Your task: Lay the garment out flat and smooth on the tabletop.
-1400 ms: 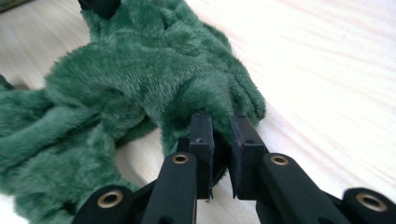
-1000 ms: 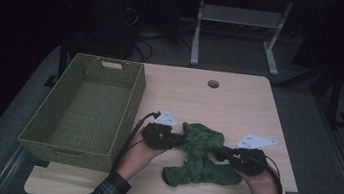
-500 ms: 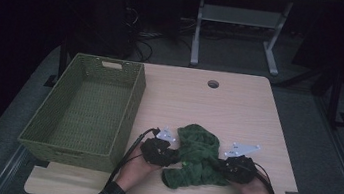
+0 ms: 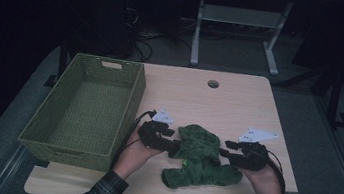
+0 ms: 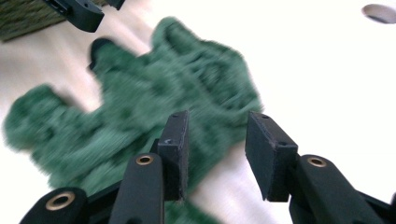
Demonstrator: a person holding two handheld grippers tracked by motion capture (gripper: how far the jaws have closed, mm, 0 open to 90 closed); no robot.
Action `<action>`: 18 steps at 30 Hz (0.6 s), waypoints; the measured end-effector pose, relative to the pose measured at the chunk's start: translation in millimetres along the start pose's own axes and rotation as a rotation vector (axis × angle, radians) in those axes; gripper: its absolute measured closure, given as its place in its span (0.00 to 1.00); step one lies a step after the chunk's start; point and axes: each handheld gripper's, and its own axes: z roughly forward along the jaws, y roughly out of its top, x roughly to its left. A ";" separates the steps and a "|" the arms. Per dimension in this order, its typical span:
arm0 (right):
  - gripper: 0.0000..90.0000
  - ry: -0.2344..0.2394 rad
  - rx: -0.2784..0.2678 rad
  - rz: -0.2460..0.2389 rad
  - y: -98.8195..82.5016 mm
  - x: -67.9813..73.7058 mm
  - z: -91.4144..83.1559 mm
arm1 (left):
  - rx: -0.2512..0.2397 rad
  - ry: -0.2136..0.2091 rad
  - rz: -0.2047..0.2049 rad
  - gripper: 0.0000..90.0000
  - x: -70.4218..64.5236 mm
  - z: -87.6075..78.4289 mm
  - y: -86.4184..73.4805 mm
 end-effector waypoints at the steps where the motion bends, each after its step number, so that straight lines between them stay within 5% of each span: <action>1: 0.66 -0.006 -0.004 0.007 3.2 -3.6 1.8 | -0.002 0.003 -0.006 0.56 3.3 1.4 4.0; 9: 0.68 -0.021 0.004 0.036 28.7 -27.0 27.6 | 0.013 0.031 -0.063 0.55 25.8 24.8 24.7; 18: 0.69 -0.009 0.085 0.091 27.1 -41.6 64.3 | 0.091 0.022 -0.088 0.51 33.7 50.3 14.9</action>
